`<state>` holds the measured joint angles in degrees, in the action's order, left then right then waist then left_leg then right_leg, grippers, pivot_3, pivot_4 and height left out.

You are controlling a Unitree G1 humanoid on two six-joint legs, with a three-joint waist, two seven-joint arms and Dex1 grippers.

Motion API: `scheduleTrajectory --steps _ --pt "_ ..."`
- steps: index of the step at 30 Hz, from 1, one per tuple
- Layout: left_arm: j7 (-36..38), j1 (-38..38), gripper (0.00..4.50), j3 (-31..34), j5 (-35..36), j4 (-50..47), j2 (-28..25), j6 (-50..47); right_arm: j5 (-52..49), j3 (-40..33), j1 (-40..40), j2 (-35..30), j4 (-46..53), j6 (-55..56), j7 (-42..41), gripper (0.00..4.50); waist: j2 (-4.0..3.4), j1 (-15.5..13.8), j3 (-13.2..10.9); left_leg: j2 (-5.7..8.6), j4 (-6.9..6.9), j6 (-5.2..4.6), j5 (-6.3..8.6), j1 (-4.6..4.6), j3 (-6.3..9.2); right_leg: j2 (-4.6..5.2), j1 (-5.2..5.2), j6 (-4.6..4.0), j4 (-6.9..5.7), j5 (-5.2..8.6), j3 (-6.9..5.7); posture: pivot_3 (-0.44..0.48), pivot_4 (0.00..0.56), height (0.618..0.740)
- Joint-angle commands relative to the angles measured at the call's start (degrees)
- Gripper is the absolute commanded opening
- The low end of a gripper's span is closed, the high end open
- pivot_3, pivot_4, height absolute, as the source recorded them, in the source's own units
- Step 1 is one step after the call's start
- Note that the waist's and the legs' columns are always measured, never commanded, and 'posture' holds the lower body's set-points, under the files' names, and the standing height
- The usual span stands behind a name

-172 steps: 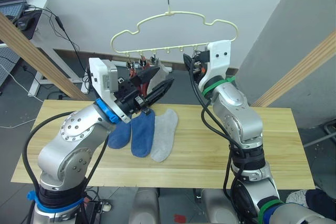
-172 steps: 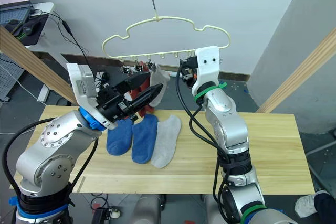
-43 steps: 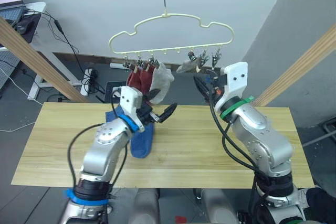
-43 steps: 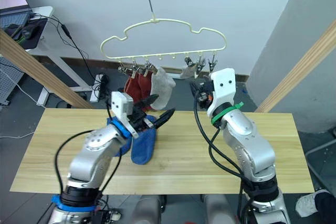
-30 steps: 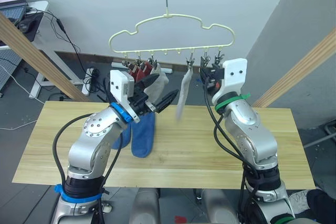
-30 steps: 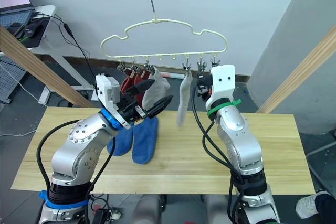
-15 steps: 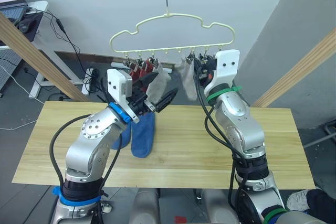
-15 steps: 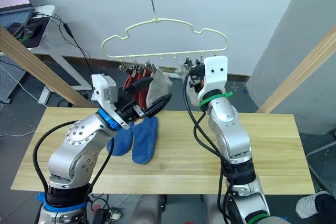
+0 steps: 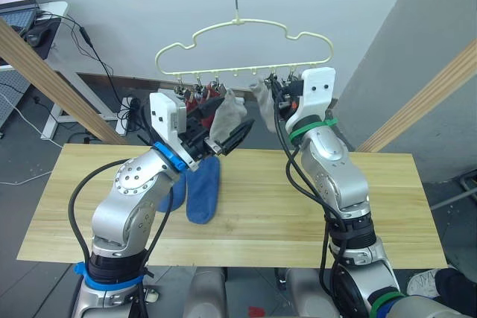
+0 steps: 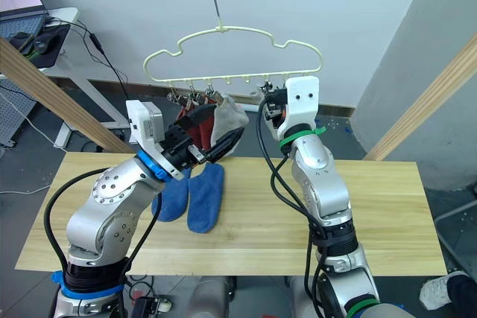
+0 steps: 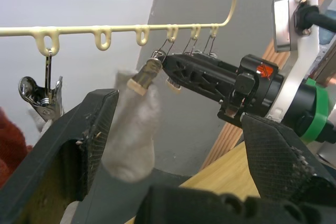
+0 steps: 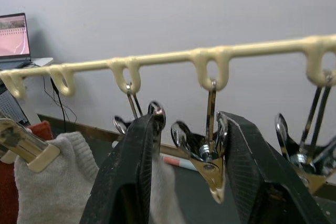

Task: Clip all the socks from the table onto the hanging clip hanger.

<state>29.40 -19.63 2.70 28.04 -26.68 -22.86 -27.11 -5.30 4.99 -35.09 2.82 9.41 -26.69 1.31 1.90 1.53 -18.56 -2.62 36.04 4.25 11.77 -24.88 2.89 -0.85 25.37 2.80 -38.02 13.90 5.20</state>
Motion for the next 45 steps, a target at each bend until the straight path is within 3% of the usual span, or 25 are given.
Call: scheduleTrajectory --steps 1,12,28,45 --pt "-0.1 -0.6 4.23 1.1 1.2 -3.1 -0.4 0.4 0.1 -0.8 -1.7 0.8 0.9 2.1 0.1 1.96 0.00 0.0 0.0 0.00 0.00 0.00 0.00 0.00 0.00 0.00 0.00 0.00 -0.01 0.00 0.00 0.099 0.305 0.740" --pt "-0.3 -0.6 4.23 0.9 1.8 -3.5 -0.3 0.4 0.0 -1.8 -1.8 0.7 1.0 2.8 -0.2 1.96 0.00 0.0 0.0 0.00 0.00 0.00 0.00 0.00 0.00 0.00 0.00 0.00 -0.01 0.00 0.00 0.101 0.304 0.740" --pt "-0.3 -0.2 4.23 0.7 1.6 -3.0 -0.1 0.6 -1.3 -0.7 6.1 -1.8 9.6 2.9 -5.5 1.96 -0.01 0.0 0.0 0.00 0.01 0.00 0.00 0.01 0.00 0.00 0.00 0.00 -0.04 0.00 0.01 0.088 0.313 0.740" --pt "-0.2 -0.5 4.23 0.4 1.3 -2.7 0.0 0.9 1.0 -1.5 0.1 1.1 0.7 1.8 -0.5 1.96 -0.01 0.0 0.0 0.00 0.01 0.00 0.00 0.01 0.00 0.00 0.00 0.00 -0.02 0.00 0.00 0.095 0.307 0.740"
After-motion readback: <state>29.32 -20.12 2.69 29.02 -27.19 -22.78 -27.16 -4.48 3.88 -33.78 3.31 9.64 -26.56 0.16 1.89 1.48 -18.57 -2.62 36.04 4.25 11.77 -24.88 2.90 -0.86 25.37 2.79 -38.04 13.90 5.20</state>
